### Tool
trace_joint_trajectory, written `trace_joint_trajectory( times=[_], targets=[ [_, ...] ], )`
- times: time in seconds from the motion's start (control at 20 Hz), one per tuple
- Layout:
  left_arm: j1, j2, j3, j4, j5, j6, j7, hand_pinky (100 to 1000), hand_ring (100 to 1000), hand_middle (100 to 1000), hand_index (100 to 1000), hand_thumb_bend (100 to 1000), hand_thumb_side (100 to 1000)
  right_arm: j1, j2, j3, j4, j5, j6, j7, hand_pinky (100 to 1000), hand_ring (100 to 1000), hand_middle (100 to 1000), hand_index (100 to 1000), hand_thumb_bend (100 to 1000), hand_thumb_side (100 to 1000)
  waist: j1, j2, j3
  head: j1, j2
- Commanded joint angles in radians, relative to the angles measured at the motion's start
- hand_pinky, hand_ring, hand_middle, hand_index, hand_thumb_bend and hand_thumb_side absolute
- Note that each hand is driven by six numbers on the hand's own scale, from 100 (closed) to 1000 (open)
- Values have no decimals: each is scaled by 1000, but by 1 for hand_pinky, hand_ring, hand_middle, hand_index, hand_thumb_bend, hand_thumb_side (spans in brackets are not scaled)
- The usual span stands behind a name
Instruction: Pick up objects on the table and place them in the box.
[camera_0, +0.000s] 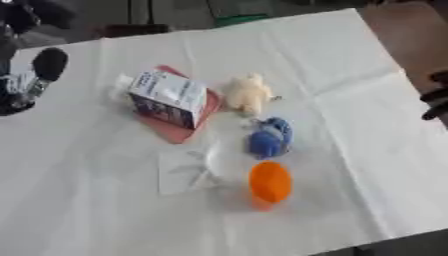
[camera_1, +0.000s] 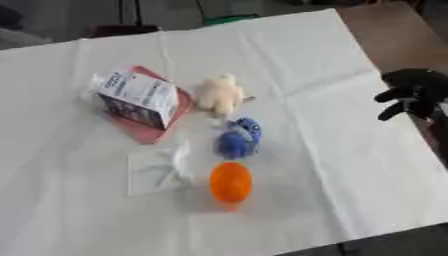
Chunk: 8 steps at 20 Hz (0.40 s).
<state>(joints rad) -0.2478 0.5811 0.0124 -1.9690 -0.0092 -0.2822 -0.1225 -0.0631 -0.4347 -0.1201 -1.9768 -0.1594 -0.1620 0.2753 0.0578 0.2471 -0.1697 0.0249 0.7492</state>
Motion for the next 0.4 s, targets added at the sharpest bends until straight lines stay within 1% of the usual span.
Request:
trace_joint_trajectory(
  times=[0.05,0.15,0.4],
  targets=[
    [15,-6,23,-30,-15,-1,-16,691,699,811,870,461,640,-7,-10,-12,-23,2,-1,-5,538,680,752,745,100,925,-4,-13,4,-2,8],
    [26,-17,21,-31,-21,-3,-20,688,693,806,868,445,658,-7,-10,-11,-23,3,0,-4,538,679,752,745,100,927,-4,-13,6,-4,9],
    [48,-39,15,-31,-29,-1,-36,686,689,804,863,436,671,-9,-11,-11,-23,3,0,-3,538,679,752,745,100,923,-7,-14,14,-13,8]
  ],
)
